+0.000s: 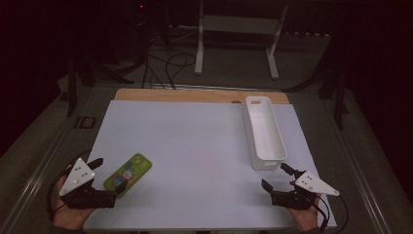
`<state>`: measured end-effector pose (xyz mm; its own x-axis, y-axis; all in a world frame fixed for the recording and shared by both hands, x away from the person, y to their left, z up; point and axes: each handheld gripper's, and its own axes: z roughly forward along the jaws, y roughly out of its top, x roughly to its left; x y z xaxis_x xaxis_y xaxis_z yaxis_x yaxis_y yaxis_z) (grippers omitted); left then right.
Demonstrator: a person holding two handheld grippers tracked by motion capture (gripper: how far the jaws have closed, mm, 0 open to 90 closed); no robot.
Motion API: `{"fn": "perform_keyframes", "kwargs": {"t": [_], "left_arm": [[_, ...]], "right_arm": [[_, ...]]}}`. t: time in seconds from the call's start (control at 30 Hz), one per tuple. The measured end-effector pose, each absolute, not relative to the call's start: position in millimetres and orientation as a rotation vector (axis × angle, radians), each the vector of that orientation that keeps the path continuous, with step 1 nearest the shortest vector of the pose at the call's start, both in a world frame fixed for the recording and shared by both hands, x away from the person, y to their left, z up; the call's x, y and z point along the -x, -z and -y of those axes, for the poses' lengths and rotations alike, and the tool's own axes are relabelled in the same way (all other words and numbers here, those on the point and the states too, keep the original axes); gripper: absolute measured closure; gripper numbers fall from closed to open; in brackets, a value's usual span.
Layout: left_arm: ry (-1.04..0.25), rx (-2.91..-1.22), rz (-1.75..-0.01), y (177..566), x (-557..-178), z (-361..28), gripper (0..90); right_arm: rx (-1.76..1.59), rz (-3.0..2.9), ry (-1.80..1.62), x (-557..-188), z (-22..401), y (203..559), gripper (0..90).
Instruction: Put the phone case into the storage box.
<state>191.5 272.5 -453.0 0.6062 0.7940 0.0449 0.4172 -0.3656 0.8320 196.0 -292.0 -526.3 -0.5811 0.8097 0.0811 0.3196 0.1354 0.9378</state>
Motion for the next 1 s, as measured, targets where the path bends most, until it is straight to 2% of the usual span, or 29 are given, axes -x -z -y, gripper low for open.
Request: {"fn": "perform_keyframes", "kwargs": {"t": [1.0], "left_arm": [[-0.538, -2.096, -0.958, 456.9, -212.7, -274.8, 0.0]], "right_arm": [[-1.079, -1.981, -1.447, -196.8, 291.4, 527.3, 7.9]]}}
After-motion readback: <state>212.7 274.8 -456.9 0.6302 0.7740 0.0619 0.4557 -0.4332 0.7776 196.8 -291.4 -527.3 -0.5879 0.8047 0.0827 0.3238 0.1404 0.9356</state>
